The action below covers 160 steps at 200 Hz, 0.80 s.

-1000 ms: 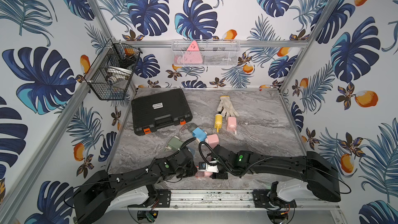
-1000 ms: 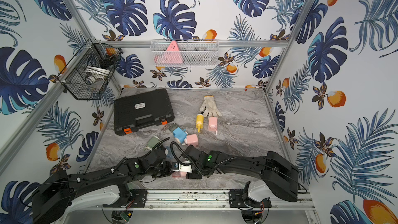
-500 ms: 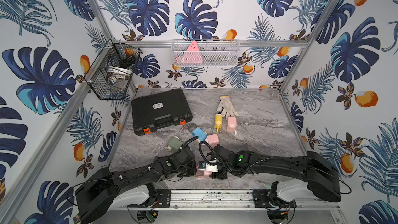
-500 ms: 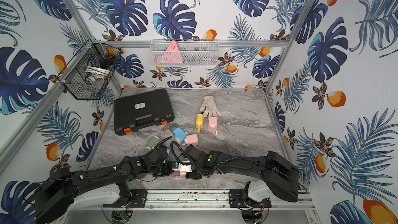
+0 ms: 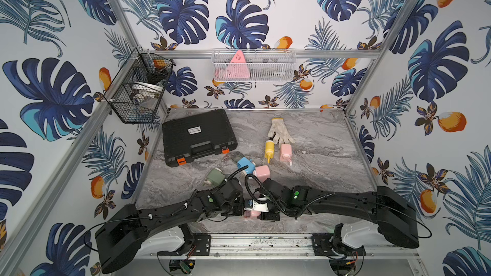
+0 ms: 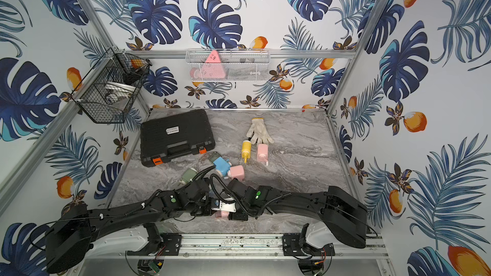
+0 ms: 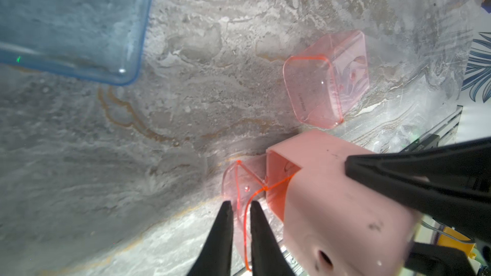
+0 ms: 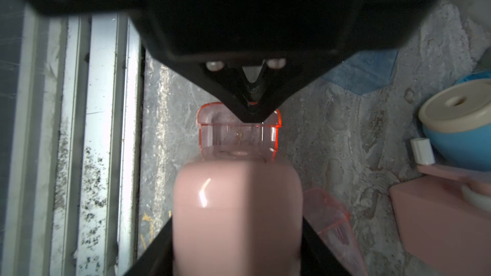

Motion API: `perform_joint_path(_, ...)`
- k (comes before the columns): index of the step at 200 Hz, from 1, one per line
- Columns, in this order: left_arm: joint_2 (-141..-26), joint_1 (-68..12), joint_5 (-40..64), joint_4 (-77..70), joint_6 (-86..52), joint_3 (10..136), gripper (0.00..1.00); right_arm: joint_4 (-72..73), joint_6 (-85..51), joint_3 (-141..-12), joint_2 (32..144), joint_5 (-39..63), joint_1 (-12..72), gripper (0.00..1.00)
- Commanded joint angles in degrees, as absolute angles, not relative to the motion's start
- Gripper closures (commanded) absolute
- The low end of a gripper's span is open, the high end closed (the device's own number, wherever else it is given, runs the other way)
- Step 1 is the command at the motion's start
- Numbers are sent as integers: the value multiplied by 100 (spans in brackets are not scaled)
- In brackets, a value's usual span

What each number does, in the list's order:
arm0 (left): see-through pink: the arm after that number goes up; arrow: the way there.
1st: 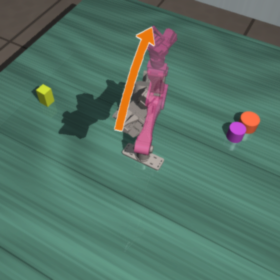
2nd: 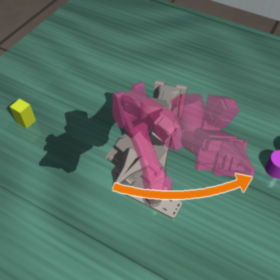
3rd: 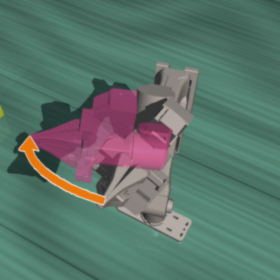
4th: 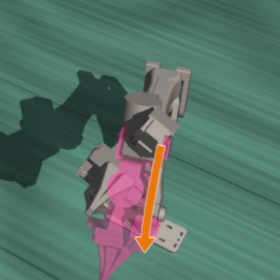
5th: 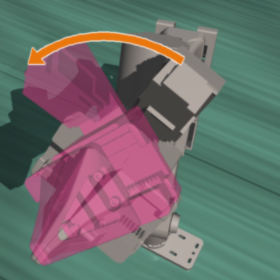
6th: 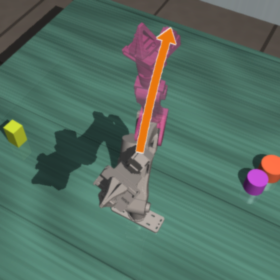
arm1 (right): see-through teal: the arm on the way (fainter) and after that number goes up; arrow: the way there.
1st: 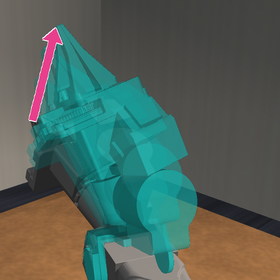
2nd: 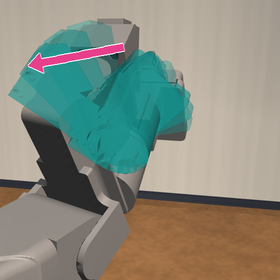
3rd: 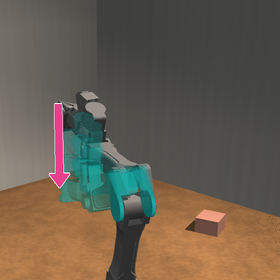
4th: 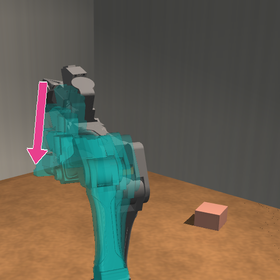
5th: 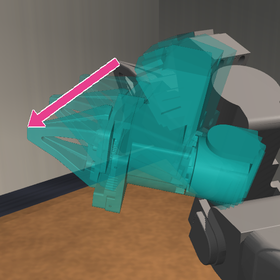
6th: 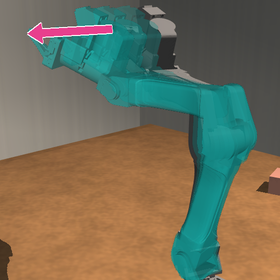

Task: Put the tray back into the pencil sharpener
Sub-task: Close the container of the pencil sharpener.

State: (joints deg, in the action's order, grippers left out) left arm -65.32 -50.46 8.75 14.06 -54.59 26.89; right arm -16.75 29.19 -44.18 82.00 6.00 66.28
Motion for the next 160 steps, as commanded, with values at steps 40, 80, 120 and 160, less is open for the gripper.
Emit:
perform_joint_path(40,-5796,-5054,46,1980,-5693,2689,73,-1571,2865,-4377,8244,689,6628,70)
perform_joint_path(80,-5447,-5054,-539,2668,-6203,2629,79,-1592,2865,-4387,8235,686,6633,69)
perform_joint_path(120,-6155,-5054,348,1642,-6073,2436,88,-1577,2834,-4412,8279,712,6631,70)
perform_joint_path(160,-6494,-5054,853,819,-6109,2309,90,-1568,2833,-4432,8279,721,6632,70)
